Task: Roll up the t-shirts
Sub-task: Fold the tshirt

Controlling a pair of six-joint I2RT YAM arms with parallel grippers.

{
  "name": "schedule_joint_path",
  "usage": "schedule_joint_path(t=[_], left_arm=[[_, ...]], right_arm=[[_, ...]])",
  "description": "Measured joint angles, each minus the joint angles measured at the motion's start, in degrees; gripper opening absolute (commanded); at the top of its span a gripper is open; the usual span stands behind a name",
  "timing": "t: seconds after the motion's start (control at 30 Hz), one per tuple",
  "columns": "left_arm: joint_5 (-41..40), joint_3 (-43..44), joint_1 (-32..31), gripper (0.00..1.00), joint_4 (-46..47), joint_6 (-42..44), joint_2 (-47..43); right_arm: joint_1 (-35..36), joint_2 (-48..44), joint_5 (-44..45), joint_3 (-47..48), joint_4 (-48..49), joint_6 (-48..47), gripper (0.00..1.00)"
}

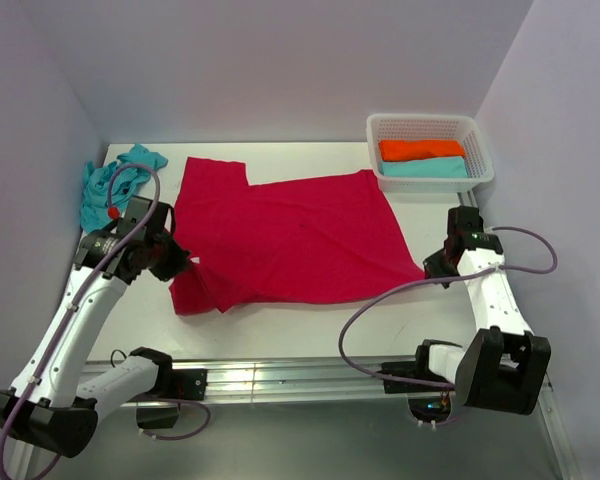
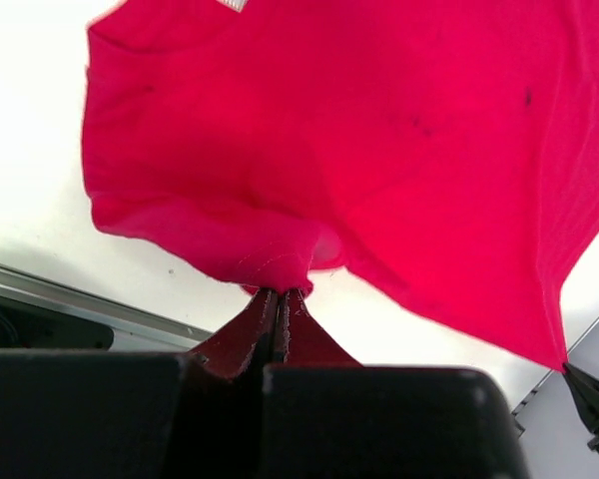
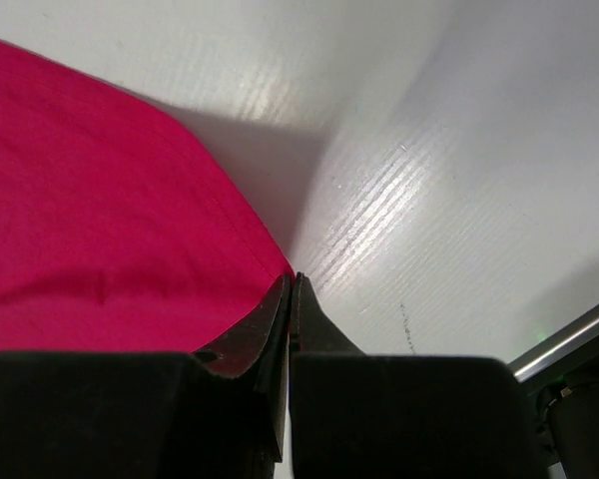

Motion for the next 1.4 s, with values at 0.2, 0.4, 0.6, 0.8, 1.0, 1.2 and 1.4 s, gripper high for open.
schedule_joint_path(t=[0.2,0.4,0.6,0.8,1.0,1.2,1.4], left_arm=[[1.2,3.4,3.9,0.00,0.0,3.7,2.1],[2.6,4.9,7.0,0.00,0.2,6.4,3.3],[3.1,5.5,9.6,0.00,0.3,8.2,4.3],[3.5,7.8,12.1,0.00,0.4,10.1,5.9],[3.7,8.7,12.9,0.00,1.3,11.5,7.5],[3.8,9.6,13.4,0.01,1.6,12.5,9.2],[3.7,11.3,14.4,0.00,2.0,14.0,11.3]], right_arm=[[0.0,4.7,1.9,6.2,-2.1,0.1,0.00],[0.0,10.6,2.8,9.7,-3.8,0.2,0.00],[0.8,13.5,3.3,13.0,-4.6,0.5,0.00],[4.2,18.1,4.6,17.1,-5.3,1.2,0.00],[7.8,24.8,6.7,22.1,-6.6,1.7,0.00],[9.8,27.5,7.5,25.5,-7.6,1.8,0.00],[10.5,30.6,8.2,28.3,-7.7,2.1,0.00]])
